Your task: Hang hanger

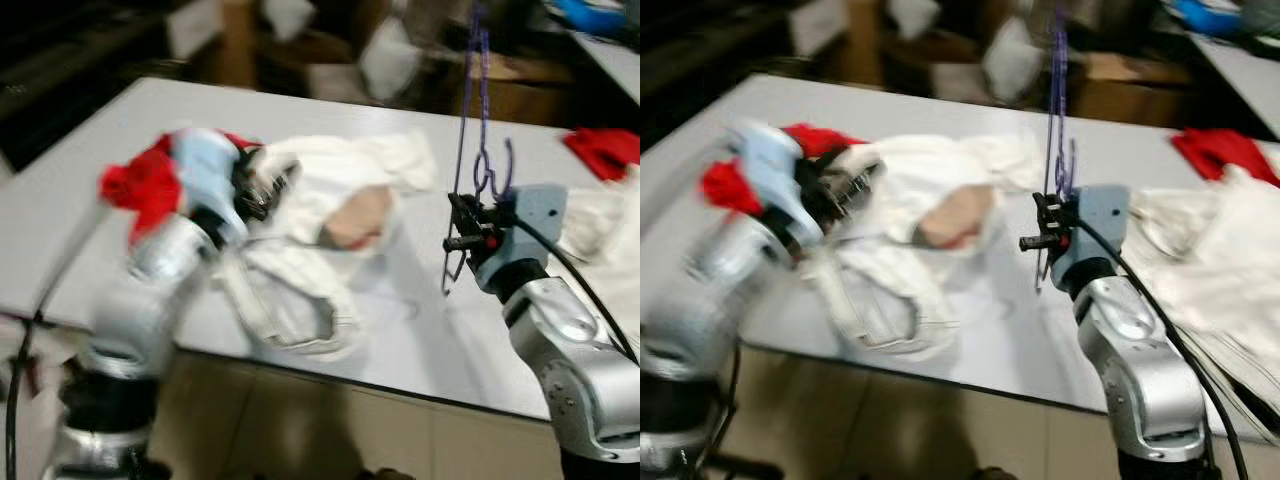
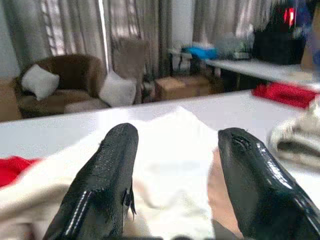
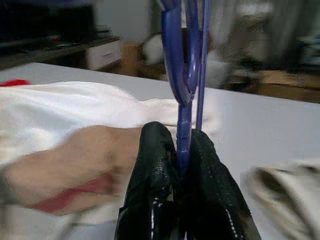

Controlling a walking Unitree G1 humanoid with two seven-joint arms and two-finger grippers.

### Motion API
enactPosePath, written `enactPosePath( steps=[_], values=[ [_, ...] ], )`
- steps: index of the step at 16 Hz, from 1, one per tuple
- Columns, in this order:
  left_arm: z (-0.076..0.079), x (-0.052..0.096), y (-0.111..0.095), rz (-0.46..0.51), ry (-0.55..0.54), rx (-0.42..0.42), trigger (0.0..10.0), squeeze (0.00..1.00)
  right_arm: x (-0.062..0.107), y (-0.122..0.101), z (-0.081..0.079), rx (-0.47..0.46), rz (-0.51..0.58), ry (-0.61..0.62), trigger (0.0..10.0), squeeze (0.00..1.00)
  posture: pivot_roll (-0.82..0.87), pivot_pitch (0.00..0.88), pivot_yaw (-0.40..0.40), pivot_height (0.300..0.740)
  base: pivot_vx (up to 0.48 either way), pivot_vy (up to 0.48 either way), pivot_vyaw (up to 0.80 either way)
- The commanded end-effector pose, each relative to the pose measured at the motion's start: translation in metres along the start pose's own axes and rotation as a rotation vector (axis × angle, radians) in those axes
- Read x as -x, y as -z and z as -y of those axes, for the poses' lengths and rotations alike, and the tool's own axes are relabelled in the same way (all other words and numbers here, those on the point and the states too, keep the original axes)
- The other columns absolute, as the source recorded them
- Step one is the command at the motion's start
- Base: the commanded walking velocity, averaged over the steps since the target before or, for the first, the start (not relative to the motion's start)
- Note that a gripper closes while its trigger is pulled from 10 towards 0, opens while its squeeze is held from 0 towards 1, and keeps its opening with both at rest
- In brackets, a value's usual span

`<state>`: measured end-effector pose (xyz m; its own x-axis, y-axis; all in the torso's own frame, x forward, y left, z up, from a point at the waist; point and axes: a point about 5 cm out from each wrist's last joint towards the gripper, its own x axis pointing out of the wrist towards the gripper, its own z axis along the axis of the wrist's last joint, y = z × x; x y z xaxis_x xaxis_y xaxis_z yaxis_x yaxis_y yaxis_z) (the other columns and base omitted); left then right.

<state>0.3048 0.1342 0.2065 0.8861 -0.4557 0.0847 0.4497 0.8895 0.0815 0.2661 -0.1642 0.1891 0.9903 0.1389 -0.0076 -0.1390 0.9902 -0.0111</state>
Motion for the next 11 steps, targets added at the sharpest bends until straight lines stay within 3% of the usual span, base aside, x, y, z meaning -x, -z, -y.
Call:
enactPosePath(
  steps=[1,4,5,6,7,8,11],
  values=[
    [-0.001,0.000,-0.002,0.020,-0.050,-0.043,10.0,0.25,0.000,-0.004,0.000,0.025,0.026,0.025,10.0,0.00,-0.07,0.000,-0.004,0.740,0.000,0.000,-0.80],
    [-0.008,0.008,0.009,0.007,-0.118,-0.072,10.0,0.24,-0.001,-0.006,-0.001,0.030,0.030,0.033,10.0,0.00,-0.07,0.000,-0.015,0.740,0.000,0.000,-0.79],
    [-0.009,0.009,0.010,0.006,-0.142,-0.077,10.0,0.20,-0.001,-0.006,0.000,0.050,0.049,0.051,10.0,0.00,-0.07,0.000,-0.015,0.740,0.000,0.000,-0.79],
    [-0.008,0.009,0.011,0.006,-0.146,-0.079,10.0,0.15,-0.001,-0.003,0.001,-0.003,0.040,0.075,10.0,0.00,-0.07,0.000,-0.018,0.740,0.000,-0.266,-0.68],
    [-0.007,0.009,0.012,0.006,-0.152,-0.088,10.0,0.08,-0.003,0.000,0.002,-0.082,0.027,0.101,10.0,0.00,-0.07,0.000,-0.019,0.740,0.000,-0.274,0.00],
    [-0.006,0.009,0.013,0.007,-0.158,-0.090,10.0,0.02,-0.004,0.001,0.003,-0.085,0.020,0.101,10.0,0.00,-0.07,0.000,-0.019,0.740,0.000,-0.277,0.00],
    [-0.003,0.008,0.015,0.019,-0.163,-0.091,10.0,0.03,-0.005,0.006,0.001,-0.053,0.003,0.095,10.0,0.00,-0.07,0.000,-0.016,0.740,0.000,-0.276,0.00]
  ],
)
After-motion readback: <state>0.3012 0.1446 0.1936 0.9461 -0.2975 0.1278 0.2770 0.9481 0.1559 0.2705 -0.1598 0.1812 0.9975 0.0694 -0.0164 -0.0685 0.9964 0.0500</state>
